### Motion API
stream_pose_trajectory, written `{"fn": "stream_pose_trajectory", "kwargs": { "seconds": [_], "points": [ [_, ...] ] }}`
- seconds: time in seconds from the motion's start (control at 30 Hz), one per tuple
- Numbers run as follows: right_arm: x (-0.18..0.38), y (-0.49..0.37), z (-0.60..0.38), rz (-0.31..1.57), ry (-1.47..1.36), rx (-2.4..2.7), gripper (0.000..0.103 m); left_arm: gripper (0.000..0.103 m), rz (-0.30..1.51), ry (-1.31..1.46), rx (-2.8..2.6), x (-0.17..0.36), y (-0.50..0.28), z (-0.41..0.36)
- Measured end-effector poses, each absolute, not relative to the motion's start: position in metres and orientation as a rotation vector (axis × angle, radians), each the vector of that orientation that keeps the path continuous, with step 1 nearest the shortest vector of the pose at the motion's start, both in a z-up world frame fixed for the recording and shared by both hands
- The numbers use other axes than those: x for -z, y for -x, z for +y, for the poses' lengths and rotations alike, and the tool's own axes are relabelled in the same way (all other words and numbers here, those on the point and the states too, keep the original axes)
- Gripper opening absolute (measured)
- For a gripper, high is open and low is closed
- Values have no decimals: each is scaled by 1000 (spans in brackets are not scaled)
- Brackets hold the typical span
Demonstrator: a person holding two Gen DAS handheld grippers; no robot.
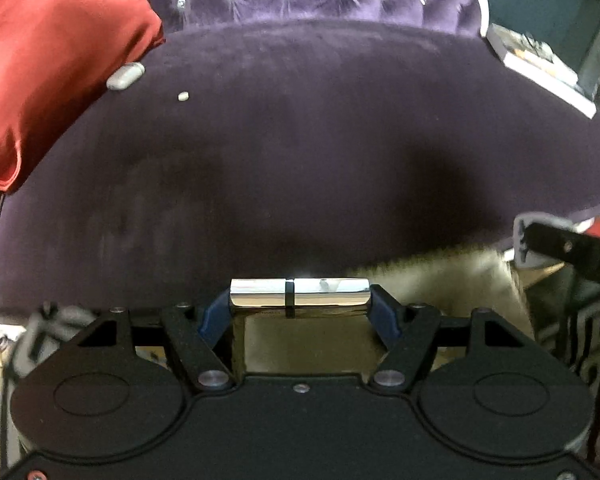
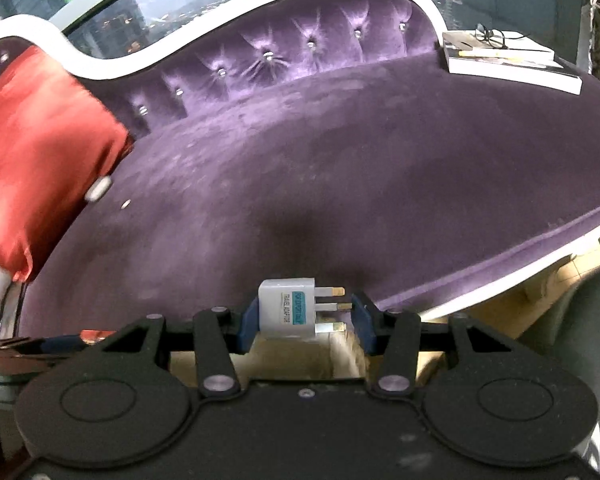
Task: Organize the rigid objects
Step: 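Carry the silver tube and white plug adapter over the basket with both tools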
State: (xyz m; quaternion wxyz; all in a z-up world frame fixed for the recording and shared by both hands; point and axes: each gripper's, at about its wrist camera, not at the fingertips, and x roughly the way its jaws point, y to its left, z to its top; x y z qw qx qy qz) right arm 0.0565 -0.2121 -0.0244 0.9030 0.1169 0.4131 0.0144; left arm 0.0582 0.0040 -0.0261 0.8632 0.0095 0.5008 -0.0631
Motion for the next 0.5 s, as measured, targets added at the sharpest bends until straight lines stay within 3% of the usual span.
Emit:
{"fn": "stream_pose_trajectory", "kwargs": {
  "seconds": [0.5],
  "points": [
    [10,38,-205,815,-301,-59,48,67,1006,-81,171,22,19,-14]
  ]
}}
